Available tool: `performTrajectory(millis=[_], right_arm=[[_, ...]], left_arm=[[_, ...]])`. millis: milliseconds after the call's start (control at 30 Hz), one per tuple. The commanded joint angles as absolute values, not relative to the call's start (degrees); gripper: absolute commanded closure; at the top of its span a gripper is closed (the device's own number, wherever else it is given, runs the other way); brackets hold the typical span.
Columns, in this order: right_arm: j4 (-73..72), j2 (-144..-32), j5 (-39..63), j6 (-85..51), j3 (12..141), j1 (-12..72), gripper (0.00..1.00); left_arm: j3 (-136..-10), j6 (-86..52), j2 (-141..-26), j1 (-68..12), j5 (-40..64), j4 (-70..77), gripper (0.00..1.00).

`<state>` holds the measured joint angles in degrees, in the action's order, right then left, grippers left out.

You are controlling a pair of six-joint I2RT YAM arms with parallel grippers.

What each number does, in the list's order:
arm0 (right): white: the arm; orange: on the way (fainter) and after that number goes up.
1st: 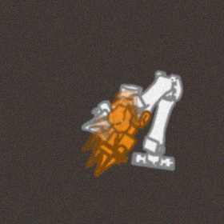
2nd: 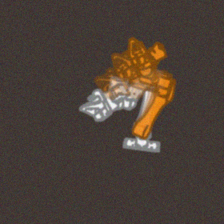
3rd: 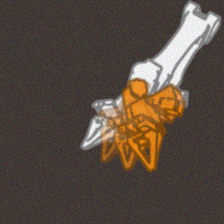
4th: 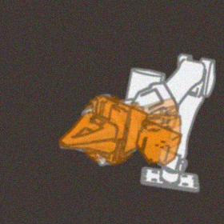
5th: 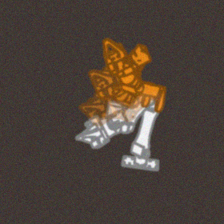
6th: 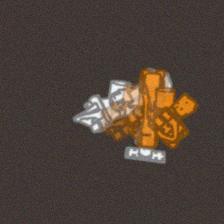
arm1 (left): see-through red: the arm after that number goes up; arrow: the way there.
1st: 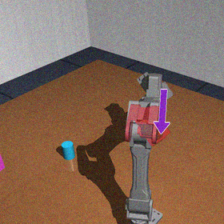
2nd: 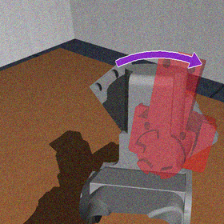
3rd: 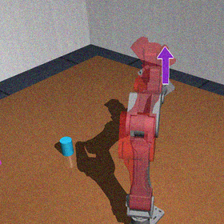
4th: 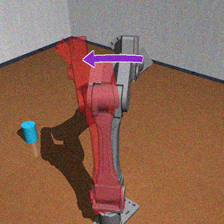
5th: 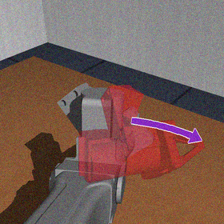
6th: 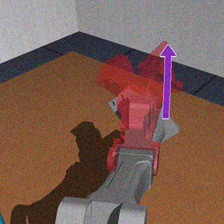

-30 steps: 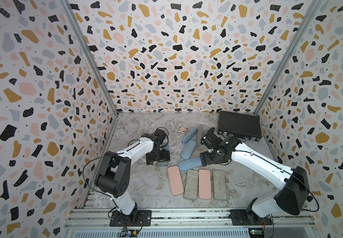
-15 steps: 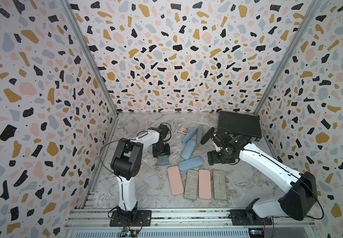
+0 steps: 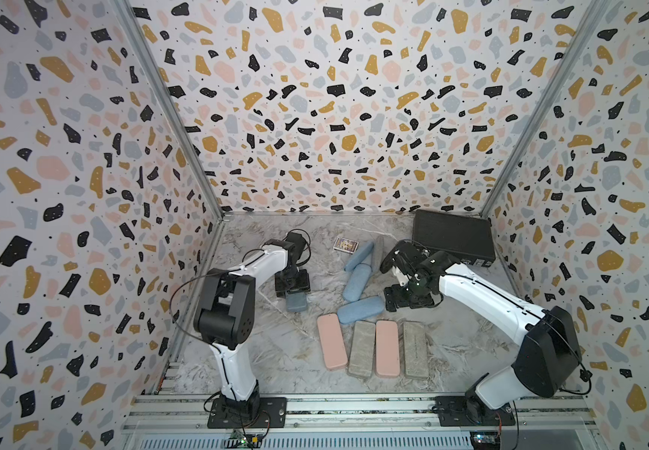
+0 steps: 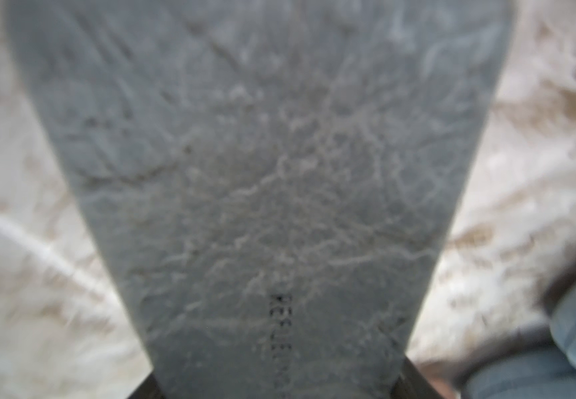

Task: Close the glasses case
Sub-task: Move the glasses case to the center of the board.

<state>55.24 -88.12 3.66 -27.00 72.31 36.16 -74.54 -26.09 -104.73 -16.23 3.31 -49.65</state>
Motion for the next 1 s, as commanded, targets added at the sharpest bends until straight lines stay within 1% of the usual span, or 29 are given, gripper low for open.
performTrajectory(millis=[0,133,233,333,433,667,967], right_arm=[[55.39,-88.81,4.55,-26.39,74.27,36.12,0.11],[54.63,-88.95,5.71,-26.81,73.9,36.12,0.11],[54.5,-88.84,6.06,-26.99,73.72,36.12,0.11],[54.63,-88.52,5.87,-27.25,73.61,36.12,0.11],[54.84,-88.42,5.8,-27.65,73.42,36.12,0.11],[55.03,-87.61,5.45,-28.49,72.16,36.12,0.1],[54.01,-87.89,6.39,-29.53,70.41,36.12,0.1]], left_arm=[[-68.72,-26.4,-96.65,-16.94,4.0,-51.89,0.51],[-59.55,-29.01,-89.35,-18.93,5.22,-50.4,0.51],[-53.31,-32.51,-85.34,-23.03,5.5,-48.78,0.51],[-48.73,-36.67,-83.77,-27.16,5.95,-46.12,0.51],[-45.41,-40.23,-82.6,-28.81,6.63,-43.62,0.51],[-40.28,-44.78,-77.77,-31.23,7.68,-41.7,0.51],[-39.28,-48.57,-79.32,-37.61,7.8,-39.7,0.51]])
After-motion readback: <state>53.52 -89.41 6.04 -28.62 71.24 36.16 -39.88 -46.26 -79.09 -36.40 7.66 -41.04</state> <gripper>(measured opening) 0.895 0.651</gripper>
